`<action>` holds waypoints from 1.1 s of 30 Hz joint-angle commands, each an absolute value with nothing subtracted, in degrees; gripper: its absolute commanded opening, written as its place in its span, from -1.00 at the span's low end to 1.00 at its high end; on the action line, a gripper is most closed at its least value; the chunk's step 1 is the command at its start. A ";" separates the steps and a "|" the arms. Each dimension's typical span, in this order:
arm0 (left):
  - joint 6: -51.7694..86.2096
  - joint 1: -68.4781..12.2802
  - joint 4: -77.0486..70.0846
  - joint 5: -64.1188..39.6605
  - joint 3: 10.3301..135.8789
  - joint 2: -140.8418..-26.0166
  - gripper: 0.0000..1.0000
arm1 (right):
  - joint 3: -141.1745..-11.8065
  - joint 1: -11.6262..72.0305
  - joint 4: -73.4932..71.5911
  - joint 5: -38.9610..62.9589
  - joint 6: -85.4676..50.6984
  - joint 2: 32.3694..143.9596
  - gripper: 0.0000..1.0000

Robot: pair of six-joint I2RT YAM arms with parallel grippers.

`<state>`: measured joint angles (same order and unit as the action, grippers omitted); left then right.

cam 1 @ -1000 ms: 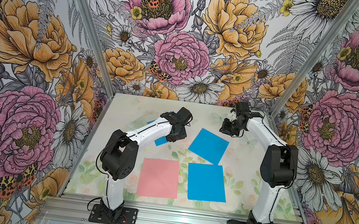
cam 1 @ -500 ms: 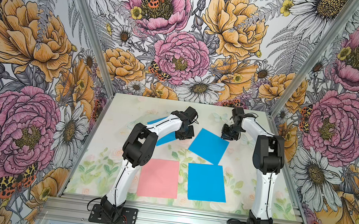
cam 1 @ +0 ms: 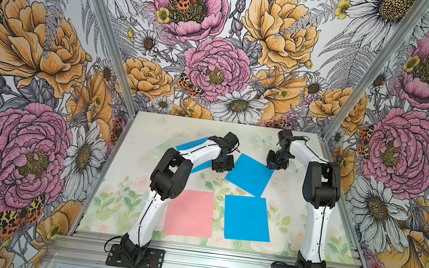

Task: Sort the scattered colored papers by color
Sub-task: Pick up the colored paper from the center of the board.

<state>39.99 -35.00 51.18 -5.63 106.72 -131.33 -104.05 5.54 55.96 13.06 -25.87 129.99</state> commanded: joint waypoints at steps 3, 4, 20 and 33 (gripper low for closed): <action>41.36 -36.27 51.86 -7.03 108.06 -133.46 -0.33 | -102.61 5.45 57.01 11.80 -24.67 130.79 -0.63; 41.48 -36.49 51.98 -7.12 108.23 -133.56 -0.32 | -102.41 5.43 56.97 11.81 -24.52 131.16 -0.63; 42.51 -40.24 61.00 0.38 106.34 -134.61 -0.20 | -105.21 4.66 57.13 14.92 -24.00 133.15 -0.63; 42.86 -42.93 62.58 1.35 107.69 -137.89 -0.11 | -104.94 4.35 57.11 15.75 -23.91 133.15 -0.63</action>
<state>42.02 -41.93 57.23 2.20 108.86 -132.68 -105.30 4.78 57.63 15.25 -24.34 131.00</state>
